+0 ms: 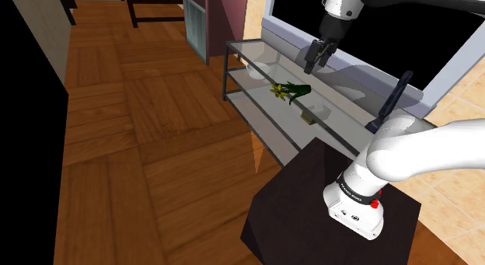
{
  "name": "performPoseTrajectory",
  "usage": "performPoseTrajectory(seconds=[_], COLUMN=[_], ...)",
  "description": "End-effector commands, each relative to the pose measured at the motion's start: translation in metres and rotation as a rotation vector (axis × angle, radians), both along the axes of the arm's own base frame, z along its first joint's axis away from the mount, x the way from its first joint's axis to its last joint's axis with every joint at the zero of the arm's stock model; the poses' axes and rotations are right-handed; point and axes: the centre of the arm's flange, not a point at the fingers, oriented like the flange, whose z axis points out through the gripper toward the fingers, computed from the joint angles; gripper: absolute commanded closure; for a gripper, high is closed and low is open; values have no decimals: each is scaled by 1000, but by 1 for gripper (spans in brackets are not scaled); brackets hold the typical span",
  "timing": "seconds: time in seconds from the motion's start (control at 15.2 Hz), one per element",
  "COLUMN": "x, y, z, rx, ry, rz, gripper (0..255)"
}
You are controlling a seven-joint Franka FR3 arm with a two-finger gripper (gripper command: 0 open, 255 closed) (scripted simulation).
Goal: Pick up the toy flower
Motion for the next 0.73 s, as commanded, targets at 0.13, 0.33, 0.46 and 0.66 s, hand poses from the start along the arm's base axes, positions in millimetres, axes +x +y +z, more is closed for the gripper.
performPoseTrajectory(seconds=[0.13,0.33,0.46,0.66], x=[5,15,22,35], y=[-24,-60,-83,-118], z=[-12,-31,-44,-64], rx=[6,16,22,32], ry=[7,17,23,33], rz=[41,103,144,206], gripper=[0,0,0,0])
